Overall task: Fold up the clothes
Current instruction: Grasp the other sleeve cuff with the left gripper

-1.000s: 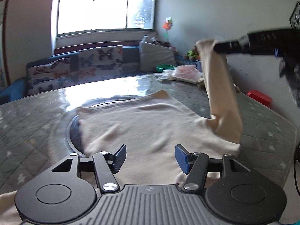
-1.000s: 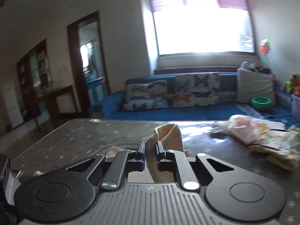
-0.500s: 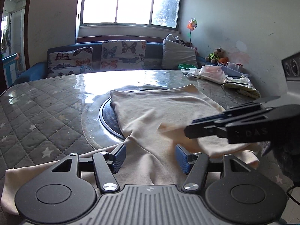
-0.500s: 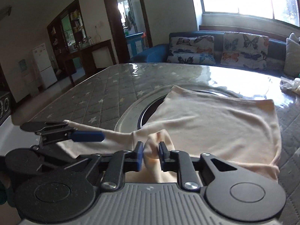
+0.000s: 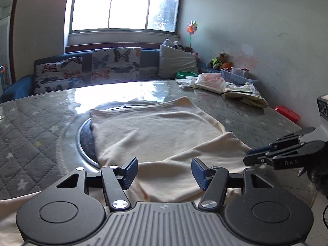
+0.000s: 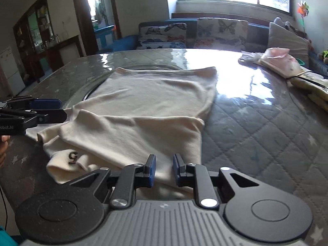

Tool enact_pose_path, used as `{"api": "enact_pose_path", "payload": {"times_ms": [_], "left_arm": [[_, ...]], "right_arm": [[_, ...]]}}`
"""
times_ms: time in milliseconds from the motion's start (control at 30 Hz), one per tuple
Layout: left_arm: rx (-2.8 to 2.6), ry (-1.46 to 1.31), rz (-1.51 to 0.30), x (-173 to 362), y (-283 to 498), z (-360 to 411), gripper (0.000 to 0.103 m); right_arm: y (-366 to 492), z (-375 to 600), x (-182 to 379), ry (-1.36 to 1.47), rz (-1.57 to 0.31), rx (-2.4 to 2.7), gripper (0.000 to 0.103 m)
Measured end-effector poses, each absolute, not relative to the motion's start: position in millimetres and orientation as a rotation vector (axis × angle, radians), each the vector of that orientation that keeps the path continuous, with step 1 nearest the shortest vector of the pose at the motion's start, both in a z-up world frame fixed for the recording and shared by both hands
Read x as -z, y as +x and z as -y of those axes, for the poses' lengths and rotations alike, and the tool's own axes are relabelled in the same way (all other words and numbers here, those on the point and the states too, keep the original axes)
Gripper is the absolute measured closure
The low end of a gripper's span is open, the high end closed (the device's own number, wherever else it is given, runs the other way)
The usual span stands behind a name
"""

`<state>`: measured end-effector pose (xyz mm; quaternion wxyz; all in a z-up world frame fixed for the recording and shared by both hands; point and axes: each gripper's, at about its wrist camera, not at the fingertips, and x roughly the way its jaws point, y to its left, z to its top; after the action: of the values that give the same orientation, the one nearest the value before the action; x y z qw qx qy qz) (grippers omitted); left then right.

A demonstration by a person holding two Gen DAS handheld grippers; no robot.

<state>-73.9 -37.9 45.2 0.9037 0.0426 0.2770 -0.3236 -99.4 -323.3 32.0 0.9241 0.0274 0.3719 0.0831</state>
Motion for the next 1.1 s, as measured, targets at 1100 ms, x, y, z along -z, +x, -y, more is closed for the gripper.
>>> {"api": "enact_pose_path", "payload": {"times_ms": [1100], "left_arm": [[0.495,0.029,-0.618,-41,-70,-6,0.042]], "right_arm": [[-24,227,-26,-0.103,-0.702,-0.395,0.084]]}}
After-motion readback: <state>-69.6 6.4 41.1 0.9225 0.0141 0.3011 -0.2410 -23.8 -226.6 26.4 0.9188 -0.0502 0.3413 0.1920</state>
